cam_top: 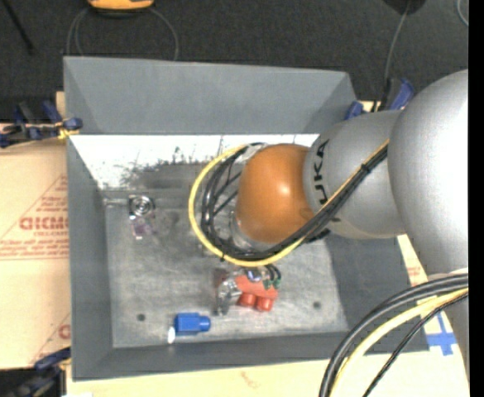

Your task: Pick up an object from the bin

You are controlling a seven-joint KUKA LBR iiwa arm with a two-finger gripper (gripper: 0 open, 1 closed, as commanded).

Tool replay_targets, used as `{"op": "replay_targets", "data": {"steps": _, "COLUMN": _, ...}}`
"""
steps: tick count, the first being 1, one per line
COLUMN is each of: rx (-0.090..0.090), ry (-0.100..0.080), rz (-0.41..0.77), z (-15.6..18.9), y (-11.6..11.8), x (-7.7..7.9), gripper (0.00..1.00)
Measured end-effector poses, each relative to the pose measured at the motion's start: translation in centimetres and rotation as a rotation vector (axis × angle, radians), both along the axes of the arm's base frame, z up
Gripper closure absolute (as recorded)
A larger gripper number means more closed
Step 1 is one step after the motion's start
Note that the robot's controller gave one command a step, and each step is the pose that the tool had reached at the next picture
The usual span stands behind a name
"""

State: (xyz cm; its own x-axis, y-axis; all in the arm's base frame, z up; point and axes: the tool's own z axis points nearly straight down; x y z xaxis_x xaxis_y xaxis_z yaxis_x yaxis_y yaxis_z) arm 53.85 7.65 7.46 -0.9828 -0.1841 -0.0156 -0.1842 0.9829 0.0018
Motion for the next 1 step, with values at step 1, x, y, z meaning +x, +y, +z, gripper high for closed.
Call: {"op": "replay_targets", "data": {"steps": 1, "rx": -0.003, "ry": 0.002, "rz": 0.010, "z": -0.02, "y": -8.06, "x": -0.45, "gripper": 0.00}}
